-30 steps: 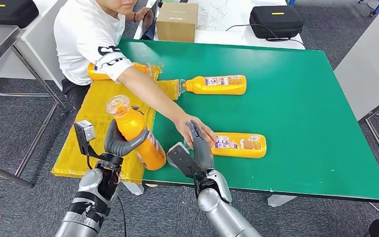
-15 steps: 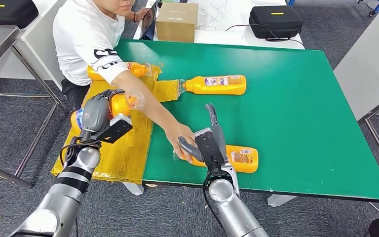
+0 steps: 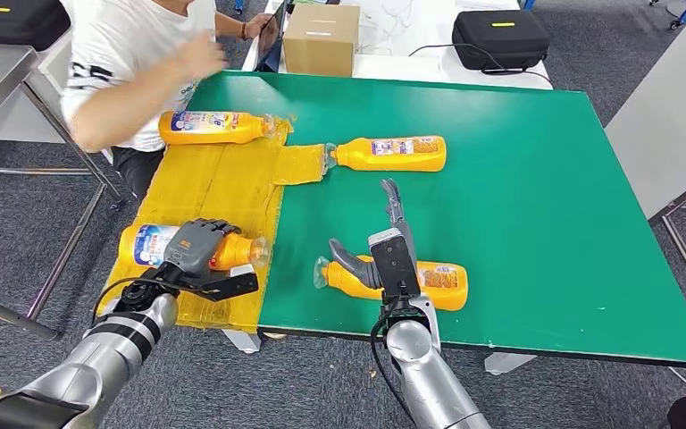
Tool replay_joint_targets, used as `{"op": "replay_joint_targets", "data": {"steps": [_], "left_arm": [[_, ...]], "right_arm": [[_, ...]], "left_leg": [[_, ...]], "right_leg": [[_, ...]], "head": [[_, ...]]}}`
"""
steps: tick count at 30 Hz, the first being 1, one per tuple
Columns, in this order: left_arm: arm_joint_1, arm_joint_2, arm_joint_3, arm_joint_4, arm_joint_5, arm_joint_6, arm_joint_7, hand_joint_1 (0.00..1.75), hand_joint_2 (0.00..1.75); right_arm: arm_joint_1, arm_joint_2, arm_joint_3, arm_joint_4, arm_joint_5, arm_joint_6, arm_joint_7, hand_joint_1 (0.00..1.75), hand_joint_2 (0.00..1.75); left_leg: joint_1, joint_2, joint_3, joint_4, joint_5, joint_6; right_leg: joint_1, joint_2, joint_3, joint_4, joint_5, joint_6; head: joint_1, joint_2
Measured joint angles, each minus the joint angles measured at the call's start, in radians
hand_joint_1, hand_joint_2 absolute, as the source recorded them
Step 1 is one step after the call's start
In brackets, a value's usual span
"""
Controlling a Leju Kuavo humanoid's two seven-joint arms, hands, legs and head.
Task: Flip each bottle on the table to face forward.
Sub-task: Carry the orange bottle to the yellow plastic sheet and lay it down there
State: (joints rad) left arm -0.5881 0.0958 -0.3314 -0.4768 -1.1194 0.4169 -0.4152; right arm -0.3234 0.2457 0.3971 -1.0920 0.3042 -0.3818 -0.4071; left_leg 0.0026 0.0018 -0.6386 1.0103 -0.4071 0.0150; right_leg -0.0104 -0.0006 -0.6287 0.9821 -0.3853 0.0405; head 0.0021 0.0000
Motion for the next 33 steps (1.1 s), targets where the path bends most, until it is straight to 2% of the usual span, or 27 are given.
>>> {"op": "replay_joint_targets", "data": {"steps": [4,11,12,15,16,26,33], "left_arm": [[-0.024,0.007,-0.031,0.043,-0.037,-0.026,0.030,1.75,1.75],[-0.040,0.007,-0.053,0.081,-0.037,-0.029,0.030,1.75,1.75],[-0.041,0.006,-0.054,0.083,-0.035,-0.029,0.030,1.37,1.75],[-0.044,0.006,-0.055,0.088,-0.028,-0.029,0.028,0.06,1.75],[-0.044,0.006,-0.055,0.089,-0.024,-0.029,0.027,0.00,1.75],[-0.049,0.005,-0.047,0.090,0.025,-0.091,-0.038,0.00,1.75],[-0.042,0.005,-0.029,0.088,0.099,-0.127,-0.117,0.00,1.75]], "right_arm": [[0.000,0.000,0.000,-0.002,-0.006,0.007,-0.002,0.00,1.75],[-0.003,0.000,0.000,-0.002,-0.010,0.015,-0.003,0.00,1.75],[-0.003,0.000,0.000,-0.002,-0.010,0.015,-0.003,0.00,1.75],[-0.004,0.000,0.000,-0.002,-0.010,0.015,-0.003,0.00,1.75],[-0.004,0.000,0.000,-0.002,-0.010,0.015,-0.003,0.00,1.75],[-0.010,0.000,0.003,0.005,-0.005,0.034,0.004,0.00,1.75],[-0.022,-0.003,0.004,0.022,0.000,0.054,0.016,0.00,1.75]], "left_leg": [[0.000,0.000,0.001,0.000,0.000,0.000],[0.000,0.000,0.006,0.000,0.000,0.000],[0.000,0.000,0.006,0.000,0.000,0.000],[0.000,0.000,0.006,0.000,0.000,0.000],[0.000,0.000,0.006,0.000,0.000,0.000],[0.000,0.000,0.006,0.000,0.000,0.000],[0.000,-0.001,0.006,0.000,0.000,0.000]], "right_leg": [[0.000,0.000,0.002,0.000,0.000,0.000],[0.000,0.000,0.006,0.000,0.000,0.000],[0.000,0.000,0.006,0.000,0.000,0.000],[0.000,0.000,0.006,0.000,0.000,0.000],[0.000,0.000,0.006,0.000,0.000,0.000],[0.000,0.000,0.007,0.000,0.000,0.000],[0.000,0.000,0.007,0.000,0.000,0.000]], "head": [[0.000,0.000],[0.000,0.000],[0.000,0.000],[0.000,0.000],[0.000,0.000],[0.000,0.000],[0.000,0.000]]}}
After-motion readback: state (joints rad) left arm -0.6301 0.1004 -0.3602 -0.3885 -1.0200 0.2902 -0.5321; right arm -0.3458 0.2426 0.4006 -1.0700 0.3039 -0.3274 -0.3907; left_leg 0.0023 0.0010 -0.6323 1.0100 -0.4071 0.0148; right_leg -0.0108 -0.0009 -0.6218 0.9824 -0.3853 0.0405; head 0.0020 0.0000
